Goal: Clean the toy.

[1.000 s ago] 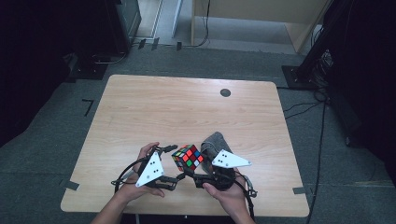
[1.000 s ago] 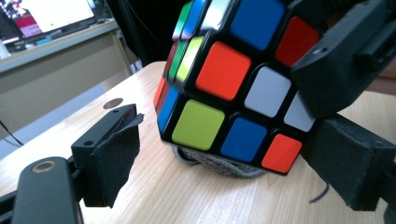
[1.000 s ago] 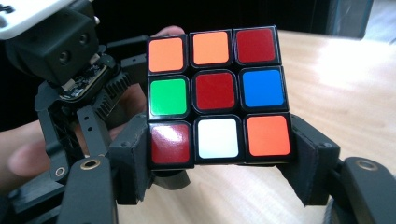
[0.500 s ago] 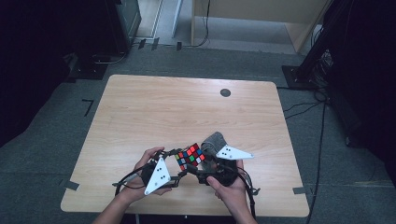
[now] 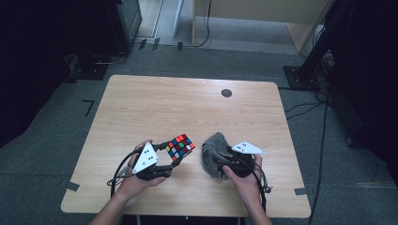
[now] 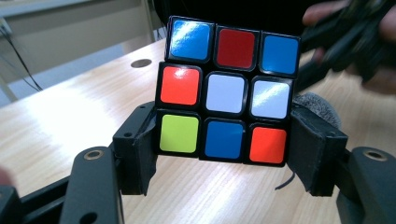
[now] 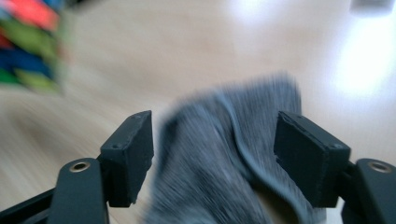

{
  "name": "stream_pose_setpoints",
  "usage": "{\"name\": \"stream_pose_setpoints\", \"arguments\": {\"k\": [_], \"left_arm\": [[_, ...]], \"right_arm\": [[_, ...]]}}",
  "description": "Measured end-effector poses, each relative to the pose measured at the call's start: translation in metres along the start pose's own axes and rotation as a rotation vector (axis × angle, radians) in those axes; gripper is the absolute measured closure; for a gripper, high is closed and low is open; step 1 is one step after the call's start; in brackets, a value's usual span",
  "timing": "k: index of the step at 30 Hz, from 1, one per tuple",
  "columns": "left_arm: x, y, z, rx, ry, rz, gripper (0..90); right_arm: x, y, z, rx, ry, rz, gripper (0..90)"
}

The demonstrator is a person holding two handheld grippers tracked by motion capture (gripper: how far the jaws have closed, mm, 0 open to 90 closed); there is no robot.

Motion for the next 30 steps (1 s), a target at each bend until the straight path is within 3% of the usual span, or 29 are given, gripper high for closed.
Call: {"name": "stream_pose_setpoints", "arguments": {"k": [3, 9, 12, 16, 18, 22, 26, 30], "left_arm": [[0.0, 0.002, -0.001, -0.022, -0.002, -0.01, 33.7], [-0.002, 0.008, -0.001, -0.077, -0.024, -0.051, 33.7], [-0.002, 0.01, -0.002, -0.09, -0.016, -0.05, 33.7], [-0.002, 0.011, -0.003, -0.099, -0.011, -0.037, 33.7], [-0.002, 0.01, -0.004, -0.1, -0.007, -0.031, 33.7], [-0.002, 0.01, -0.004, -0.09, -0.009, -0.033, 33.7], [0.0, 0.008, -0.004, -0.073, 0.001, -0.037, 33.7], [0.003, 0.005, -0.005, -0.051, 0.018, -0.046, 33.8]], "right_arm": [[0.016, -0.003, -0.01, -0.038, 0.076, -0.047, 28.6], [0.034, -0.003, -0.021, -0.069, 0.125, -0.099, 29.7], [0.034, -0.005, -0.021, -0.061, 0.119, -0.1, 34.5], [0.034, -0.006, -0.022, -0.086, 0.115, -0.108, 40.6], [0.034, -0.007, -0.022, -0.09, 0.111, -0.112, 47.1], [0.03, -0.009, -0.022, -0.082, 0.1, -0.094, 69.4], [0.019, -0.004, -0.018, -0.091, 0.038, -0.092, 74.2], [-0.008, 0.015, -0.001, -0.077, -0.103, 0.047, 74.5]]}}
Point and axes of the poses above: each handheld gripper's, and its own axes: x roughly forward along the jaws, z roughly out of its top, y roughly to its left, the point moved 3 cm from there along x, roughly forward along the jaws, and after that the axes turned 14 degrees about x, right-handed, at the moved point
